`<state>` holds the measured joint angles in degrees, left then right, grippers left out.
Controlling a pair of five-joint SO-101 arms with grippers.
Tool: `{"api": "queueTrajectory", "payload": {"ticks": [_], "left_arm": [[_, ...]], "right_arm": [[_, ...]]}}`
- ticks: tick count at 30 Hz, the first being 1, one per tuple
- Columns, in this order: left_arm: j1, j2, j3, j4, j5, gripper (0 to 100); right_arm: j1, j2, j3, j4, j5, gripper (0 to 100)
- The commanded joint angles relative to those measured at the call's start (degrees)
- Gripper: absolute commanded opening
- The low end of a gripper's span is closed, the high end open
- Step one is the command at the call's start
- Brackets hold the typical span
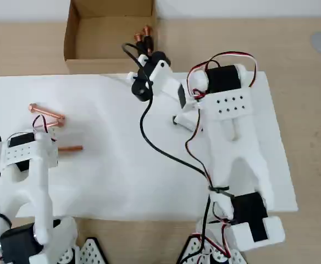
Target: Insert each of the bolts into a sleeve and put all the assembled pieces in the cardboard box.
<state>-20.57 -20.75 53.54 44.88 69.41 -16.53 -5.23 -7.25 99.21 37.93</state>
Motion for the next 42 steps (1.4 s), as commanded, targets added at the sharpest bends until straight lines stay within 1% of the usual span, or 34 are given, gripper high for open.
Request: {"api": "queueTrajectory", "payload": {"ticks": [1,12,17,21,28,31,34,37,41,42], "left_arm": [[0.7,-1.2,0.0,0.1,0.1,3],[0.3,-1.8,-1.5,0.4,-1.5,1],[0.2,-1.8,-8.4,3.3,-7.3,1],[0.3,-1.8,-16.7,11.3,-11.4,1],[0.7,-1.8,-37.6,31.7,-16.5,1],[0.3,-1.8,-44.5,38.0,-20.7,1],[-0.5,-1.8,-49.6,41.6,-29.6,1],[-0.4,-1.8,-54.2,42.8,-39.4,1],[-0.4,-1.8,-57.5,42.9,-45.4,1],[-0.4,-1.8,-58.3,43.0,-47.3,1]], "right_arm": [[0.5,-3.0,0.0,-0.4,0.1,1.2],[0.5,-3.0,0.0,0.3,0.1,1.2],[0.5,-3.0,-0.2,0.3,0.1,1.2],[0.5,-3.0,-0.3,0.2,0.0,1.2],[0.0,-3.9,-1.0,-0.1,-0.8,1.2],[-2.4,-6.0,-0.7,-3.3,-3.9,1.2],[-6.7,-8.3,-0.7,-6.9,-5.4,1.2],[-10.9,-10.0,-0.7,-11.6,-6.8,1.1],[-14.6,-10.9,-0.8,-17.9,-7.1,1.1],[-15.4,-11.3,-0.8,-20.1,-8.3,1.1]]}}
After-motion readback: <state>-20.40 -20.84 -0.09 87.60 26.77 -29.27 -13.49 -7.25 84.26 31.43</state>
